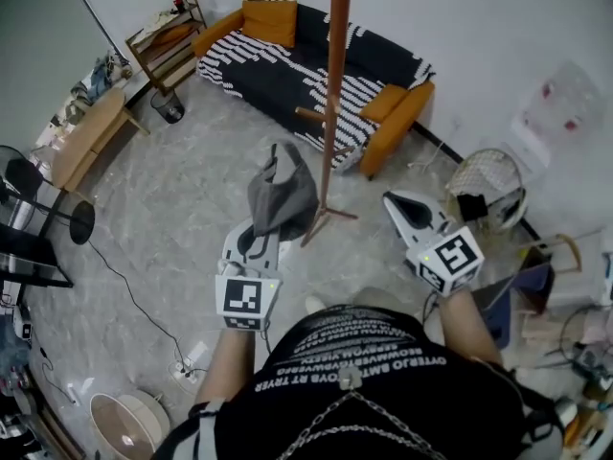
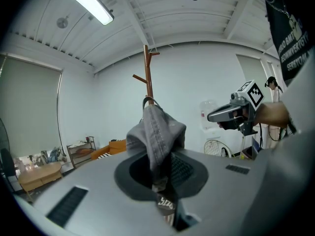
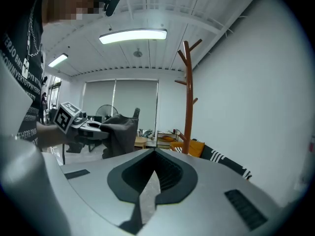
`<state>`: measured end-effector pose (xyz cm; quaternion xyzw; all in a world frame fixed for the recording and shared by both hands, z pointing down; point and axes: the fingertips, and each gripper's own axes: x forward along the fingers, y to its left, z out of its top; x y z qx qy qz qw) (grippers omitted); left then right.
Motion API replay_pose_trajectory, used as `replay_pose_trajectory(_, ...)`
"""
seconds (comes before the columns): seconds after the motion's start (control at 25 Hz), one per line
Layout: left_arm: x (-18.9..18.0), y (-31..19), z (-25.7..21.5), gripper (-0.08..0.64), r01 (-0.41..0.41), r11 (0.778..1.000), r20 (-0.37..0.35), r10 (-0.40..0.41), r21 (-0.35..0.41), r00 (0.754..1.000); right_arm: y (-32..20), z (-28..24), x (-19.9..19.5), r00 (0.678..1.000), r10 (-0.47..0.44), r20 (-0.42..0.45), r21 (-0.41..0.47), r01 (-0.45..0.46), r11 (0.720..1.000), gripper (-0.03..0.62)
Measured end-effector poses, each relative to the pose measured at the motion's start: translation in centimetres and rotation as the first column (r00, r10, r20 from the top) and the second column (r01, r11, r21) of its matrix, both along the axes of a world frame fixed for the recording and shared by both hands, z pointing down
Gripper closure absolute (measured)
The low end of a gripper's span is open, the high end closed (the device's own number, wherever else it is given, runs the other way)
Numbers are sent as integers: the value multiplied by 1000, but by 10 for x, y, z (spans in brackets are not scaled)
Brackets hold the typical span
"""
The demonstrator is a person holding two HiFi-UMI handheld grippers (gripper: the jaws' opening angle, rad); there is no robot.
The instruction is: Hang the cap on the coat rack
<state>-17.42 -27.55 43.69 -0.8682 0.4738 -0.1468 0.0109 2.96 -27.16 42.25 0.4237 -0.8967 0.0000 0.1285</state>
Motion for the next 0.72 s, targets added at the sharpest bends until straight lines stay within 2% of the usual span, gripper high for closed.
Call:
replay_pose_trajectory(0.2, 0, -8, 2, 535, 2, 1000, 1, -2, -5, 1000, -8, -7, 9, 997, 63, -52, 22, -62, 998, 601)
replay_pose_trajectory(0.4, 12, -23, -4, 535, 7, 1000, 8, -7, 6, 1000, -25, 1, 22, 998, 65, -27, 5, -65, 998, 601)
replay_pose_trajectory(0.72, 17, -59, -4, 535, 40, 999, 37, -39, -11, 999, -73, -6, 14, 1000, -29, 12, 40, 28, 999, 601)
